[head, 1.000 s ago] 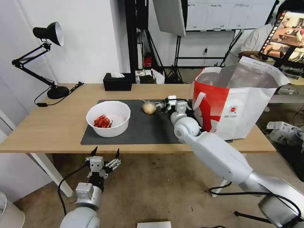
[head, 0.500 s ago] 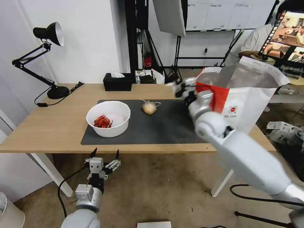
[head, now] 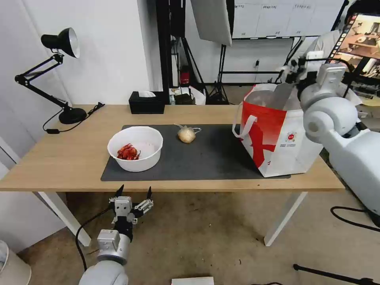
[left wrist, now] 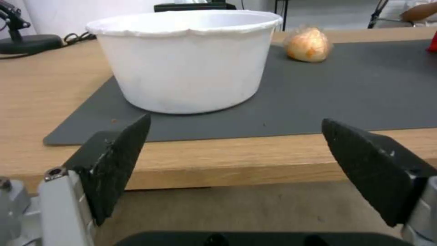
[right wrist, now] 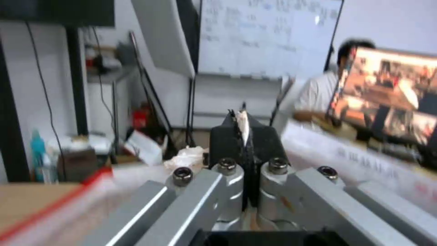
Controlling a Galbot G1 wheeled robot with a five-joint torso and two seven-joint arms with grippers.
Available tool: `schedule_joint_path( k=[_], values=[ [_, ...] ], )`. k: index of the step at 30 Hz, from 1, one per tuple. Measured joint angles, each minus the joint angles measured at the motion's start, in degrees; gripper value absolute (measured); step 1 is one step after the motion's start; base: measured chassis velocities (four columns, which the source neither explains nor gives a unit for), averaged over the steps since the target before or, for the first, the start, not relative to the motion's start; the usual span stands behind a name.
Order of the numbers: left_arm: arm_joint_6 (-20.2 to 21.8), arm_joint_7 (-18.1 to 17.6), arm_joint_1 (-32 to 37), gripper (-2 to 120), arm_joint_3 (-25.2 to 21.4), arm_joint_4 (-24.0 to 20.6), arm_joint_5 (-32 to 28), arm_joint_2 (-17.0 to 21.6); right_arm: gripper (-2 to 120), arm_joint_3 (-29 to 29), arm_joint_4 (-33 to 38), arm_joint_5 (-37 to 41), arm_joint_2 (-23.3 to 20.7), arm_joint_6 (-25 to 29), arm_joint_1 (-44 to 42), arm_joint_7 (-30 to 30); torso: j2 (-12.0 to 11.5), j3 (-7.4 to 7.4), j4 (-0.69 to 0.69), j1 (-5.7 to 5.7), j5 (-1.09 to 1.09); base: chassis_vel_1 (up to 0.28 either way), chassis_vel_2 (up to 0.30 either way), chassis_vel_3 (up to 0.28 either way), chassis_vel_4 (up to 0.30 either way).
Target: Pick up the trash from the table and place it into the takeout bag.
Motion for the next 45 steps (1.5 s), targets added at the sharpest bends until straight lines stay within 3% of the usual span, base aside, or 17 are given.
schedule_joint_path(
  k=[6,16,19,22,23,26,32,34,38,41,45],
  values=[
    [0.0,0.1,0.1,100,-0.2,-0.5,0.0,0.0,25,1.7,1.2,5.9,0.1,-4.6,-2.1,3.6,0.0,0.00,0.01,0.00,-0.01,0.000,0.000,0.000,0.000],
    [0.0,0.2,0.3,100,-0.1,-1.0,0.1,0.0,58,2.7,2.1,7.3,-0.2,-3.6,-3.2,2.0,0.0,0.00,0.01,0.00,-0.02,0.000,0.000,0.000,0.000],
    [0.0,0.2,0.4,100,-0.1,-1.3,0.1,-0.1,68,3.8,3.4,8.5,-1.0,0.3,-4.2,-1.4,0.0,0.00,0.02,0.00,-0.02,0.000,0.000,0.000,0.000],
    [0.1,0.2,0.3,100,0.0,-1.5,0.1,-0.1,83,7.2,7.4,9.9,-3.0,9.0,-8.7,-10.5,0.0,0.00,0.01,0.00,-0.02,0.000,0.000,0.000,0.000],
    [0.1,0.2,0.3,100,0.0,-1.5,0.1,-0.1,83,7.2,7.4,9.9,-3.0,9.0,-8.7,-10.5,0.0,0.00,0.01,0.00,-0.02,0.000,0.000,0.000,0.000],
    [0.1,0.2,0.3,100,0.2,-1.7,0.1,-0.2,96,10.2,13.4,10.5,-5.0,13.9,-16.5,-17.7,0.0,-0.01,0.00,0.00,-0.02,0.000,0.000,0.000,0.000],
    [-0.2,0.3,1.5,100,-0.3,-2.3,1.2,-1.5,100,11.6,20.5,7.4,-5.2,18.1,-26.4,-22.1,0.0,-0.01,-0.03,0.00,-0.04,0.000,0.000,0.000,0.000],
    [-0.9,0.3,4.1,100,-1.8,-3.6,2.2,-3.1,100,10.3,22.3,5.1,-3.7,18.8,-29.0,-23.4,0.0,0.00,0.06,-0.01,-0.01,0.000,0.000,0.000,0.000],
    [-1.1,0.3,4.9,100,-2.4,-4.2,2.6,-3.7,100,10.8,24.1,2.8,-2.8,19.5,-33.2,-24.2,0.0,0.00,0.08,0.00,-0.02,0.000,0.000,0.000,0.000],
    [-1.4,0.3,5.6,100,-2.9,-4.3,3.0,-4.0,100,14.3,25.8,-5.5,0.4,22.9,-48.1,-26.0,0.0,-0.01,-0.01,-0.01,-0.01,0.000,0.000,0.000,0.000],
    [-1.6,0.3,5.9,100,-3.0,-4.3,3.1,-4.0,100,16.3,25.1,-12.3,3.6,25.8,-56.9,-27.7,0.0,-0.01,-0.01,-0.01,-0.01,0.000,0.000,0.000,0.000]
  ],
)
